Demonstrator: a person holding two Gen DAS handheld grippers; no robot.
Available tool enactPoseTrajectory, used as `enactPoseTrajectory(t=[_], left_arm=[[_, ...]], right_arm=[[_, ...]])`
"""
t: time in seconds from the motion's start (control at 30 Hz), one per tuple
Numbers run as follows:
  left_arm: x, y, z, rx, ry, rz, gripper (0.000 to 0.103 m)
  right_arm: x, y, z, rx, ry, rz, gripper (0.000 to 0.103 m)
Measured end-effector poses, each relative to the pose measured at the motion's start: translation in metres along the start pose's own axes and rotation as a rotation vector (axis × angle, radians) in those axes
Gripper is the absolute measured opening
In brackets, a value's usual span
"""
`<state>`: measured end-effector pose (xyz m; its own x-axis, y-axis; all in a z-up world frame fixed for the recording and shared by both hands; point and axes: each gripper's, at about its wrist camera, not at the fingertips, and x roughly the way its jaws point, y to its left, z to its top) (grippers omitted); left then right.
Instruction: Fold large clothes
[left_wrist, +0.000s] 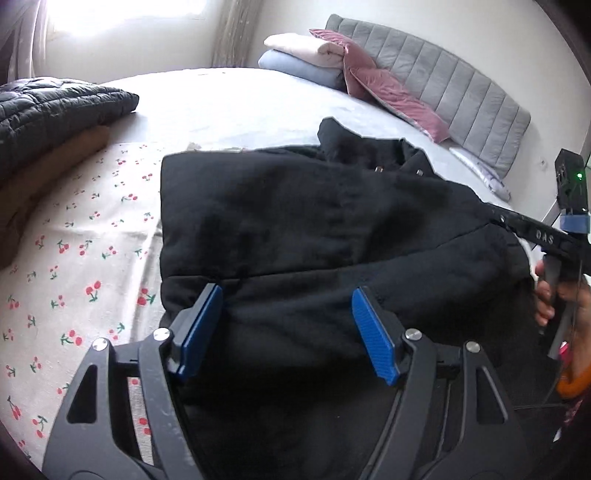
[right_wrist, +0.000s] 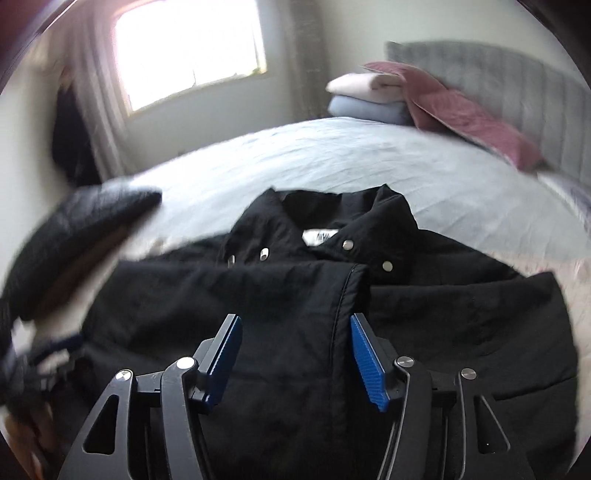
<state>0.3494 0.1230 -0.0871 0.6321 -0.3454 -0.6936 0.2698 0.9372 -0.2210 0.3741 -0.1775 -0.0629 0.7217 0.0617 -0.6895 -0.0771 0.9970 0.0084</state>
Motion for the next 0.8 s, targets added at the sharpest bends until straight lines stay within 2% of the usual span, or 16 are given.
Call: enactPoseTrajectory(t=[0.13,0.2,0.23,0.33,0.37,0.43,0.53,0.63,0.8], left_arm=[[-0.002,-0.022,-0.005,0.107,0.007,0.109,0.075],[-0.009,-0.031,-0.004,0.134,0.031,0.159,0.075],[-0.014,-0.036,-0.003,0.141,0.047,0.159,0.075],[-0.04,-0.043,-0.006,0.106,0.082,0.11,0.078],[-0.048,-0.045,-0.007,0.084,0.094,0.086,0.081],[-0.074,-0.047,-0.013,0.026,0.113,0.041,0.085],[-0.115,-0.049,-0.021,-0.021,0.114,0.026,0.088],[-0.158,-0.047,-0.034,-0.056,0.105,0.037,0.099],[-0.228,-0.034,-0.054,-0.118,0.103,0.048,0.101]], right_arm=[[0.021,-0.017,-0.02,-0.051,0.104,-0.156,0.061],[0.005,-0.038,-0.025,0.044,0.112,-0.094,0.061],[-0.009,-0.047,-0.026,0.088,0.113,-0.058,0.061],[-0.057,-0.063,-0.025,0.131,0.085,0.031,0.062],[-0.08,-0.068,-0.026,0.127,0.068,0.039,0.064],[-0.124,-0.077,-0.031,0.118,0.03,0.038,0.077],[-0.187,-0.091,-0.048,0.116,-0.015,0.069,0.089],[-0.235,-0.104,-0.07,0.117,-0.018,0.11,0.093],[-0.294,-0.123,-0.116,0.095,-0.003,0.094,0.094]])
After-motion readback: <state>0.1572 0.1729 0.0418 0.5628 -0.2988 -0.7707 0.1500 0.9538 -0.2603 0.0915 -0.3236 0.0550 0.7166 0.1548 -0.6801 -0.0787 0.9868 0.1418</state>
